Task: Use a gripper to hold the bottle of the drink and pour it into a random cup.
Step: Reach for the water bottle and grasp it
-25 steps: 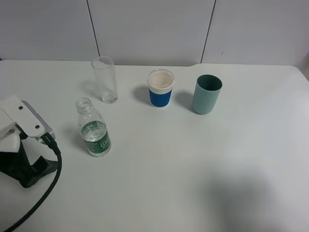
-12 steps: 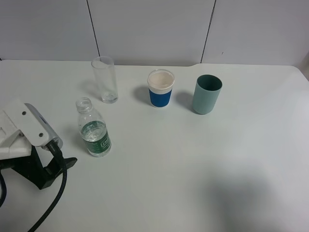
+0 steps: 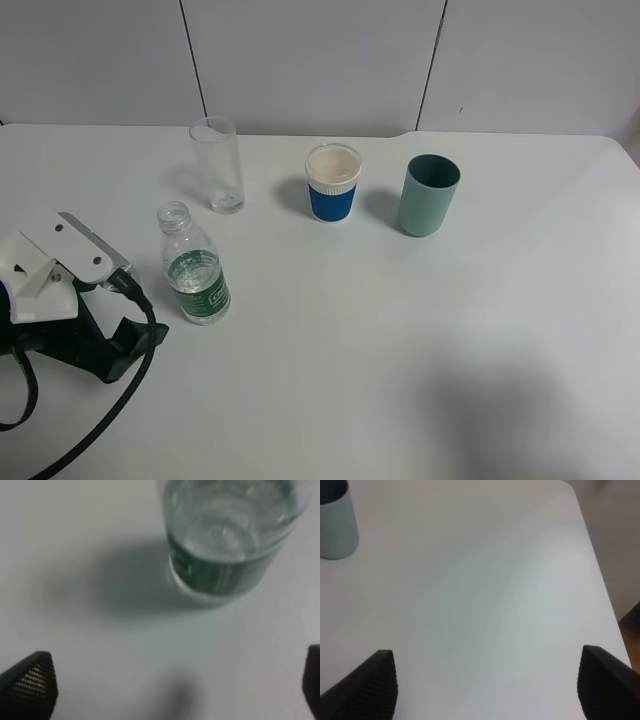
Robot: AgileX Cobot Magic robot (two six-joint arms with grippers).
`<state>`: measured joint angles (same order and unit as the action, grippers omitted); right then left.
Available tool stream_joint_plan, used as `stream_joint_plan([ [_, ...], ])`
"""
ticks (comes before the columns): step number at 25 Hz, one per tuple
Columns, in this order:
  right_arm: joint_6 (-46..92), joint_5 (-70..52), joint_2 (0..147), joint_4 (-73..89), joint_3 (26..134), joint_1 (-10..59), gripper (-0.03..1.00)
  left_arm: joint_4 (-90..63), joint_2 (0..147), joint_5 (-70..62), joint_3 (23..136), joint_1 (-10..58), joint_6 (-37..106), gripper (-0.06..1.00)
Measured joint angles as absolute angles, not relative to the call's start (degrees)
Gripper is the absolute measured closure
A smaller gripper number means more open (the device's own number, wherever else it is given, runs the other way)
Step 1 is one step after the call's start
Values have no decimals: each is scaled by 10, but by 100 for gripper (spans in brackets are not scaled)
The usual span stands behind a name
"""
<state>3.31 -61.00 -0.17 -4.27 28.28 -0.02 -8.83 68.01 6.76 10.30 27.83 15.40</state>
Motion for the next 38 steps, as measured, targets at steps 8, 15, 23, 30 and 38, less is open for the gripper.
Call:
stream_joint_plan([
  [8,33,-610,-2,-43,283,0,23,-93,719,123,103,278,31,-5],
  [15,33,-610,-2,-43,283,0,23,-81,719,161,103,278,-27,-5],
  [23,33,-610,-2,-43,283,0,23,-78,720,240,102,278,-43,-5],
  [30,33,-610,-2,-43,283,0,23,-73,720,295,47,278,-43,-5],
  [38,33,-610,-2,-43,283,0,23,-6,725,350,18,278,-44,-5],
])
